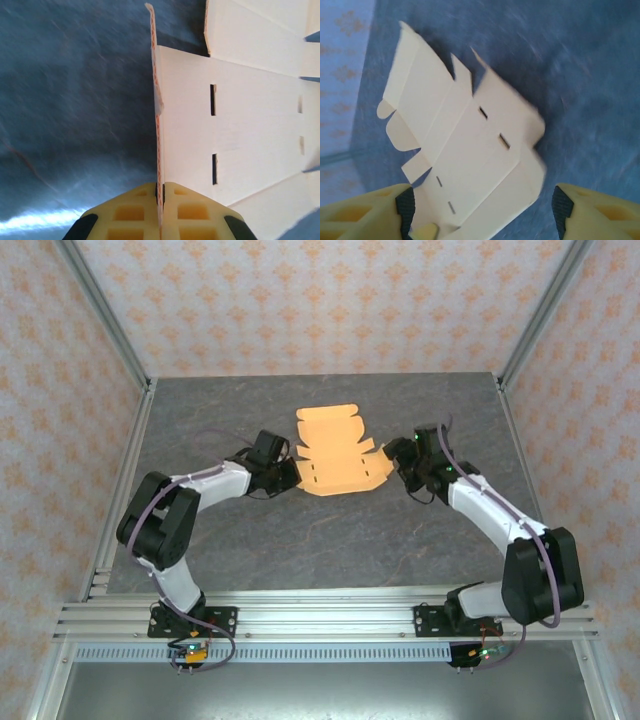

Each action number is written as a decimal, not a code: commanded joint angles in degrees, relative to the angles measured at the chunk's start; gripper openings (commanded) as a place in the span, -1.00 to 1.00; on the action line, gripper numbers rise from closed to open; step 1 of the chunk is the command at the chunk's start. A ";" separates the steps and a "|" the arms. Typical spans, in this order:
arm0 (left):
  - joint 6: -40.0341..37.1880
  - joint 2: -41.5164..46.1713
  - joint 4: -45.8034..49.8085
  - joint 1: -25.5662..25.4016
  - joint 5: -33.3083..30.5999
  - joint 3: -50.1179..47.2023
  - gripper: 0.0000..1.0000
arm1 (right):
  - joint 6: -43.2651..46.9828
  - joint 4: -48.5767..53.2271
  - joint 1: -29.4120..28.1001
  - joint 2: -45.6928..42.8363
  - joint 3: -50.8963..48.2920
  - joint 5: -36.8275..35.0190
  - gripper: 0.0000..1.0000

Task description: Fold the paper box

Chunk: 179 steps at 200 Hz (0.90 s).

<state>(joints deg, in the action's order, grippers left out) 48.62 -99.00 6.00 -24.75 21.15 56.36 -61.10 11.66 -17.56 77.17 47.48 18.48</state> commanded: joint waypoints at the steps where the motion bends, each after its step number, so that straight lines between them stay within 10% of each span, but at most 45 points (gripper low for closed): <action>1: 12.12 2.14 -8.56 -3.13 -4.30 -1.13 -1.00 | -22.48 -5.74 -2.97 0.80 -3.97 2.47 0.47; 101: 22.90 0.76 -16.05 -6.75 -6.72 -2.95 -1.00 | -30.26 -18.14 -7.89 11.05 -3.71 4.22 0.32; 153: 24.02 1.37 -16.87 -7.19 -4.40 -3.68 -0.98 | -29.39 -29.06 -5.60 18.28 -3.78 4.42 -0.88; 179: 23.40 3.17 -15.75 -7.29 -3.68 -4.37 -0.62 | -23.17 -29.46 -5.47 20.65 -0.86 5.70 -1.00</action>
<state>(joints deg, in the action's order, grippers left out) 71.55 -98.19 -9.58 -31.24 16.05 53.01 -89.69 -14.26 -23.81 96.03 43.94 24.91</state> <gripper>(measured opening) 0.091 0.045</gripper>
